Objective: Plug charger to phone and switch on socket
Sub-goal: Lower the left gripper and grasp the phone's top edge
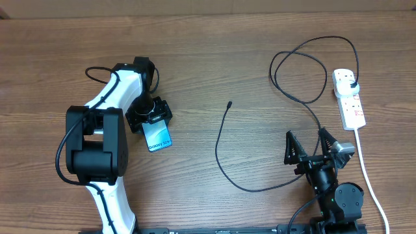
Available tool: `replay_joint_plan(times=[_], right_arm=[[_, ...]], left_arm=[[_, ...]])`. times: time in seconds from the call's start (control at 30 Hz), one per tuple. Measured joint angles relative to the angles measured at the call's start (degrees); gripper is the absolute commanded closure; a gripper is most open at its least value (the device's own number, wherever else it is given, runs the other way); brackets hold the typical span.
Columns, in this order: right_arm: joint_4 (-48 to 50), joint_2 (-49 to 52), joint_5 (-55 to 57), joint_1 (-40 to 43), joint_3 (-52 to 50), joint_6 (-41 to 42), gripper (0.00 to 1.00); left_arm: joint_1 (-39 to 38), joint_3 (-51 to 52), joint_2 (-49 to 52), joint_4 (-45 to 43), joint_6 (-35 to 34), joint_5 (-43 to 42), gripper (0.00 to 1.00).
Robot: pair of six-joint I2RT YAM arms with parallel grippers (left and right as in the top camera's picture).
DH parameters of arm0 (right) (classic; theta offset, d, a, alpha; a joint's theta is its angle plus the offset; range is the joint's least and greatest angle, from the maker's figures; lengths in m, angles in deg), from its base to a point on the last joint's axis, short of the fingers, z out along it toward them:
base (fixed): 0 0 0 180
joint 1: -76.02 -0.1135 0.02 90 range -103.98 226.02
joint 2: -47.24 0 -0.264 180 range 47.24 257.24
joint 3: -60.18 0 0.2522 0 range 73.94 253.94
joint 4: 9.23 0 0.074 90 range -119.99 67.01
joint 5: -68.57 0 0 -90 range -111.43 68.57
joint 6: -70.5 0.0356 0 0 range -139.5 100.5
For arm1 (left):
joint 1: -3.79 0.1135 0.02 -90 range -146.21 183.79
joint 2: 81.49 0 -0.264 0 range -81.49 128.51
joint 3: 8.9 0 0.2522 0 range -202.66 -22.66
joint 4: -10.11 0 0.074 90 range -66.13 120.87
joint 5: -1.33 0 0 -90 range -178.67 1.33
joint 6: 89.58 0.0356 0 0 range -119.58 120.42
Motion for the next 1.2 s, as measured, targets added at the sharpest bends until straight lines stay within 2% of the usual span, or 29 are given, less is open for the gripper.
replay_joint_plan(times=[0.13,0.3,0.7,0.87,1.07,1.2], right_arm=[[0.0,0.0,0.0,0.0,0.0,0.0,0.00],[0.0,0.0,0.0,0.0,0.0,0.0,0.00],[0.0,0.0,0.0,0.0,0.0,0.0,0.00],[0.0,0.0,0.0,0.0,0.0,0.0,0.00],[0.0,0.0,0.0,0.0,0.0,0.0,0.00],[0.0,0.0,0.0,0.0,0.0,0.0,0.00]], left_arm=[[-0.4,0.1,-0.1,-1.0,0.6,-0.1,0.01],[-0.8,0.1,-0.3,-2.1,3.0,0.6,0.00],[-0.7,0.1,-0.4,-2.4,6.3,1.6,0.17],[-0.7,0.1,-0.4,-2.4,6.3,1.8,0.17],[-0.8,0.1,-0.4,-2.4,6.3,1.8,0.11],[-0.9,0.0,-0.4,-2.4,6.3,2.1,0.10]])
